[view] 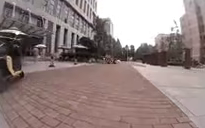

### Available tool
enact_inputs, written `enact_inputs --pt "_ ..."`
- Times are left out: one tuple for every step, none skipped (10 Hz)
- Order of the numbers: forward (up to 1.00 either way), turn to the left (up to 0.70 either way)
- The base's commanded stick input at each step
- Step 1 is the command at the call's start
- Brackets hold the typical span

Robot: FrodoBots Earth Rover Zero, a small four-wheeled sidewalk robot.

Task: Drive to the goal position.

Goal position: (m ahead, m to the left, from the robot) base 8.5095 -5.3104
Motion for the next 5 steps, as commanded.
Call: enact_inputs --pt "0.38 0.00" --pt "0.45 0.00" --pt "0.60 0.00" --pt "0.60 0.00" --pt "0.60 0.00"
